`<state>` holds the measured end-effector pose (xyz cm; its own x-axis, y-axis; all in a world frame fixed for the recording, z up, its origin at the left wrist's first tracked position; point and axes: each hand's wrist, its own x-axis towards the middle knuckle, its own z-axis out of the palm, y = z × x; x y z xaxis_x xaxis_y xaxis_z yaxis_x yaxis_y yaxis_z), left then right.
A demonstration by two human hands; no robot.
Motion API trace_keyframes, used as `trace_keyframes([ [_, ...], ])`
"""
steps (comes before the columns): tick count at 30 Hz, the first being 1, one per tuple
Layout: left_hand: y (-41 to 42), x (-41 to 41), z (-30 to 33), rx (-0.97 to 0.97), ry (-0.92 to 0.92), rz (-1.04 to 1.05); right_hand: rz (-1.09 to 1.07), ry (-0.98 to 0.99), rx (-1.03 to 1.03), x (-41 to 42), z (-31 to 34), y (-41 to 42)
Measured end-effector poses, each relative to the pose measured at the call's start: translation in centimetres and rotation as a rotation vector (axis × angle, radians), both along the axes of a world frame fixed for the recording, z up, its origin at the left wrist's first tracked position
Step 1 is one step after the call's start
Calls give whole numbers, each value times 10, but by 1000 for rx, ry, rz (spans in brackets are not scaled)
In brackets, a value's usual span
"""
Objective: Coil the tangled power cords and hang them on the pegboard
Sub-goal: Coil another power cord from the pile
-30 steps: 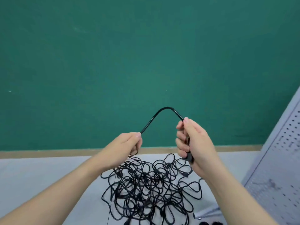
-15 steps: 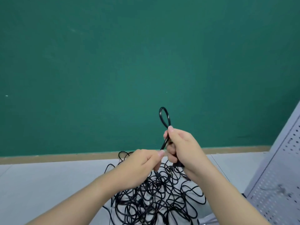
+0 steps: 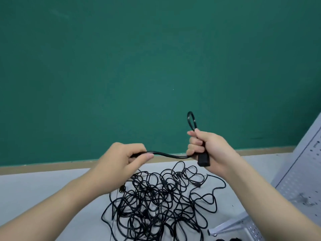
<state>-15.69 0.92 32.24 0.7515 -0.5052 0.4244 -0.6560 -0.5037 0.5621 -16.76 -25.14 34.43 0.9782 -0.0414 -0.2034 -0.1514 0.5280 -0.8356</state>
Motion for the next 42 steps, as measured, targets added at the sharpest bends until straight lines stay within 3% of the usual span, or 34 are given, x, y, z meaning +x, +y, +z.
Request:
trace_keyframes([
  [4,0,4,4,-80,-98,39,184,55,-385,-3,-16,26],
  [7,-2,2,7,-136,-96,66,327,62,-472,-9,-12,46],
  [14,-2,6,-1,-287,70,91,643,-171,-955,-18,-2,51],
  [24,0,19,-9,-279,34,114,760,-90,-748,-4,-13,65],
  [31,2,38,-14,-307,122,126,751,-26,-399,10,-21,67],
  [34,8,57,-18,-377,249,114,663,-37,-105,23,-19,55],
  [37,18,78,-39,-116,320,131,488,-61,146,38,-15,39],
  [39,20,88,-52,10,354,148,332,-44,111,47,-17,32],
  [42,8,95,-54,-61,396,171,191,-34,-126,60,-27,32],
])
